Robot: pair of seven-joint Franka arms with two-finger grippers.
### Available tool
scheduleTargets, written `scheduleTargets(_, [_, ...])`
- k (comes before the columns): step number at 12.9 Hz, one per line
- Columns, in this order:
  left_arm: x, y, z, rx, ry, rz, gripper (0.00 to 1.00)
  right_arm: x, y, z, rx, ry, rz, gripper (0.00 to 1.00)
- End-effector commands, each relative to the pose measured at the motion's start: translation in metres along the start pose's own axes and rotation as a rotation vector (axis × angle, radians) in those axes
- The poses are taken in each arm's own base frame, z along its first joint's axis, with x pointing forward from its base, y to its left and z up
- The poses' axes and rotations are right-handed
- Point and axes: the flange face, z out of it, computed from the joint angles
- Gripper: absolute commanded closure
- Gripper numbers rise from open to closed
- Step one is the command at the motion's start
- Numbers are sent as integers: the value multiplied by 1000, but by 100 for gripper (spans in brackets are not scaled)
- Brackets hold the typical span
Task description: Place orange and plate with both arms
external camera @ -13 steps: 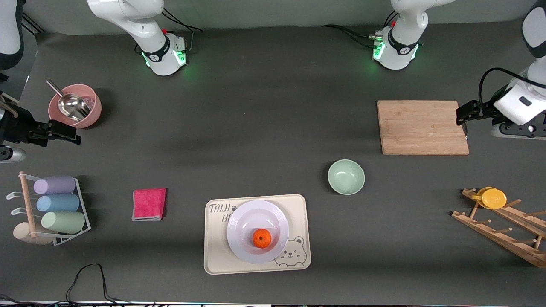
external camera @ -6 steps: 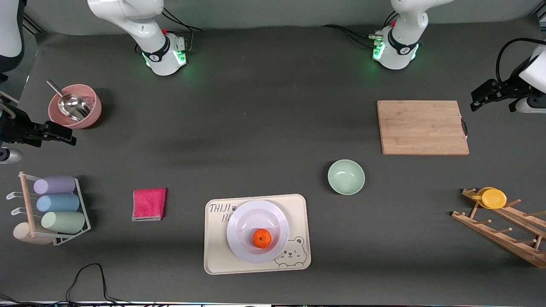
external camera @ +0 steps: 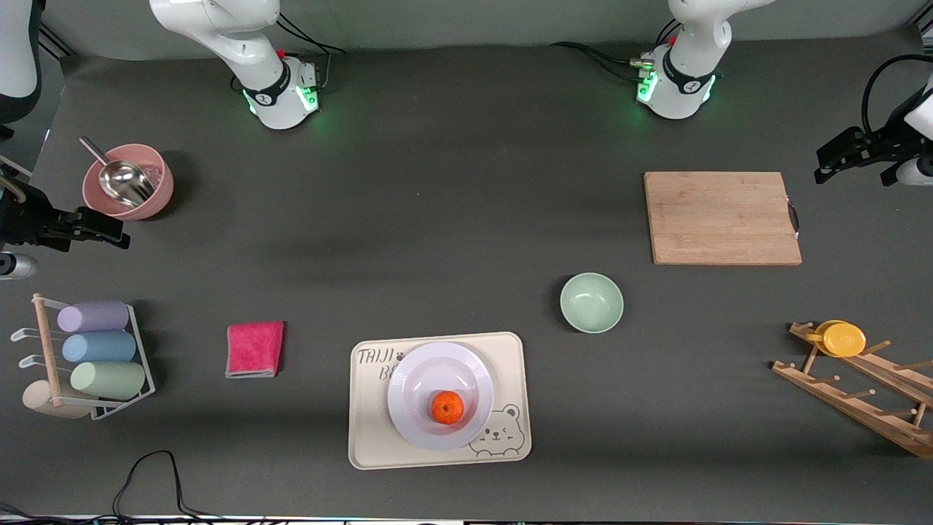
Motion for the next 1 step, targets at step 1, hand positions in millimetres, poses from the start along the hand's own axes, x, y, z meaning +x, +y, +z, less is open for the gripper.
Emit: scheduleTargets(1, [-4, 0, -12, -13, 5, 17, 0, -5, -2, -4, -25, 1, 24, 0])
